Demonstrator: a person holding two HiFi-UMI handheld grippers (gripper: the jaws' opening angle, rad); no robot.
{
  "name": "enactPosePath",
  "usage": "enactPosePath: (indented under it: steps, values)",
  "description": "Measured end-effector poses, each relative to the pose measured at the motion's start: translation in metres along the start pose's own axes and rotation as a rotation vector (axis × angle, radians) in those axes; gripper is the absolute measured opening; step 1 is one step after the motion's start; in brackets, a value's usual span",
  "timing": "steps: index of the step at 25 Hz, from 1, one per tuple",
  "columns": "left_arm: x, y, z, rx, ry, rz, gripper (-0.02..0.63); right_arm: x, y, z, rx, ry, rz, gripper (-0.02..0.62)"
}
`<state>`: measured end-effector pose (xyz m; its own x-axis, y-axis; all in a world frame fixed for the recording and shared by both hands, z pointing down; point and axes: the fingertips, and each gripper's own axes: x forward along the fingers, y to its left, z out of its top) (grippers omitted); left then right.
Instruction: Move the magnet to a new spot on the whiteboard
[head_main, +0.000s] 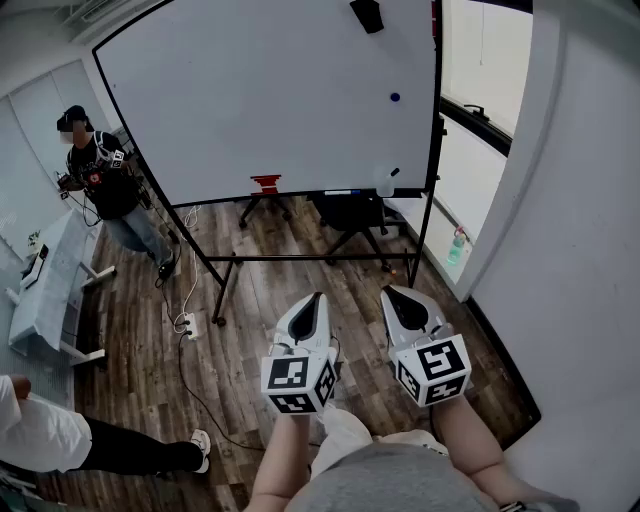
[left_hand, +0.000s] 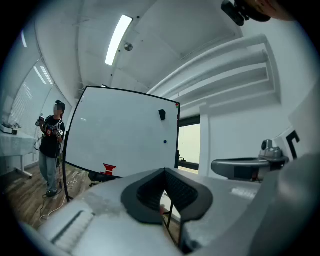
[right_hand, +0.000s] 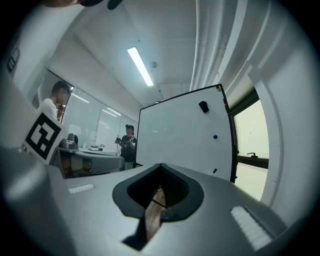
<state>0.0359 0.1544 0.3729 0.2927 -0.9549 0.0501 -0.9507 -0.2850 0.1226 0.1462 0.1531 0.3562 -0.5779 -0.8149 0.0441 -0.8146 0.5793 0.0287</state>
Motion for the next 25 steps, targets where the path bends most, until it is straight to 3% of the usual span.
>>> enactPosePath:
  steps: [12, 25]
  values:
    - [-0.011, -0.012, -0.013, -0.008, 0.024, -0.016, 0.003, -0.010, 0.006, -0.008, 0.014, 0.015, 0.011, -0.001]
    - [-0.011, -0.012, -0.007, -0.051, 0.004, 0.028, 0.003, -0.003, -0.004, -0.001, 0.057, -0.010, 0.040, 0.002]
